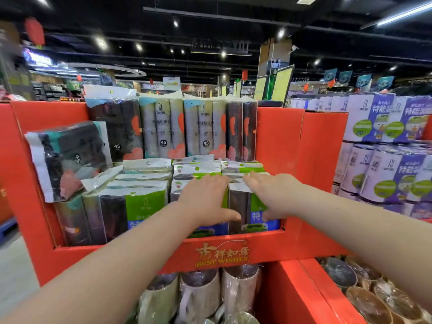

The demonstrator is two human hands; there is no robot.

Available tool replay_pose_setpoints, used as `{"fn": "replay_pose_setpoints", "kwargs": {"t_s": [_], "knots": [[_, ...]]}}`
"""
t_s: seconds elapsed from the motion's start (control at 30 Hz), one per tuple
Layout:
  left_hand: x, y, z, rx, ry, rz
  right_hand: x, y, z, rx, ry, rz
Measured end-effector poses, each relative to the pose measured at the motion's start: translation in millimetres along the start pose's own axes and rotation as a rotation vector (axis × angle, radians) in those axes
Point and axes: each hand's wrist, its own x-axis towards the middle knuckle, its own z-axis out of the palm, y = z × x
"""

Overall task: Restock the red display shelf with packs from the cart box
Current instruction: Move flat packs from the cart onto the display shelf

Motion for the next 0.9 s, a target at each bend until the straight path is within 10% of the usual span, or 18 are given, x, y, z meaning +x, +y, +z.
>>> {"fn": "replay_pose_setpoints", "kwargs": {"t_s": [0.53,0.9], "knots": [[-25,-11,1,0.191,0.013,-0.156,-16,-9,2,0.233,0.084,0.044],[-90,0,5,0.152,0.127,-0.181,-42,-51,-1,0.29,0.59,-0.246]]}}
